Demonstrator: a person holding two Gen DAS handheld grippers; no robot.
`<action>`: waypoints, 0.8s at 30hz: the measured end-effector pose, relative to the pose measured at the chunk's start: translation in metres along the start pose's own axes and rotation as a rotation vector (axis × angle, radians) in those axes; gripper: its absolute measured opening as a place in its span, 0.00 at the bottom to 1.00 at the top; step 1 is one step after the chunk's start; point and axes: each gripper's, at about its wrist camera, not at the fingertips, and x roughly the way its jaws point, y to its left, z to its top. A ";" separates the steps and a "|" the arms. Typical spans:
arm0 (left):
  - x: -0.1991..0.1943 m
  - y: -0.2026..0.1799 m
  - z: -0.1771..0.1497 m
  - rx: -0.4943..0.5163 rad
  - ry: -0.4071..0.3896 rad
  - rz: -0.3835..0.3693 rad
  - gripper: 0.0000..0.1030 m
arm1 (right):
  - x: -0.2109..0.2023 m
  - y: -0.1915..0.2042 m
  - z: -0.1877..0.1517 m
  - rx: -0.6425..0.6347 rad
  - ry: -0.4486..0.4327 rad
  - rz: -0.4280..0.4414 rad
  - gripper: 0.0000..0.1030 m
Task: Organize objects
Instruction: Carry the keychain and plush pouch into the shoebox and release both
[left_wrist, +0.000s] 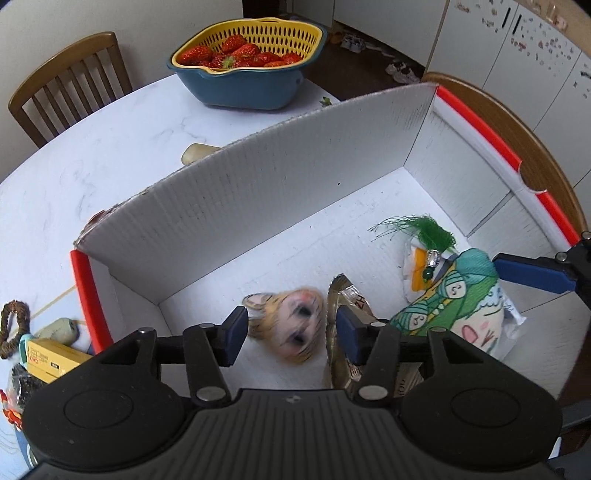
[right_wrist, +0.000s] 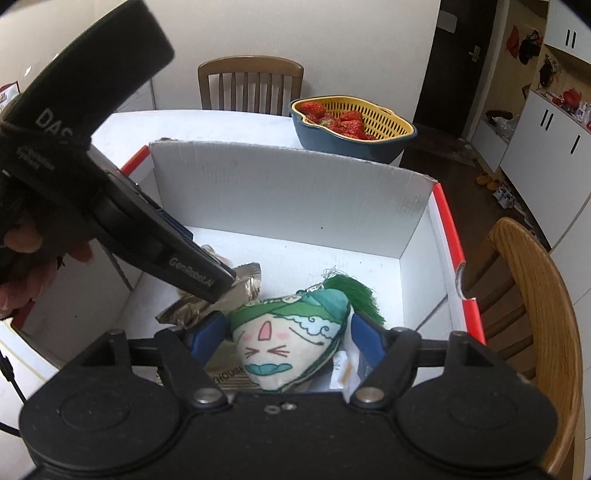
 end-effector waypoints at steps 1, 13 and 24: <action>-0.003 0.001 -0.001 -0.002 -0.007 -0.004 0.50 | -0.002 0.000 0.000 0.006 -0.002 0.003 0.74; -0.049 0.013 -0.021 -0.001 -0.109 -0.056 0.50 | -0.038 0.001 0.006 0.084 -0.061 0.012 0.80; -0.114 0.028 -0.044 0.025 -0.252 -0.124 0.62 | -0.073 0.018 0.014 0.132 -0.115 0.023 0.85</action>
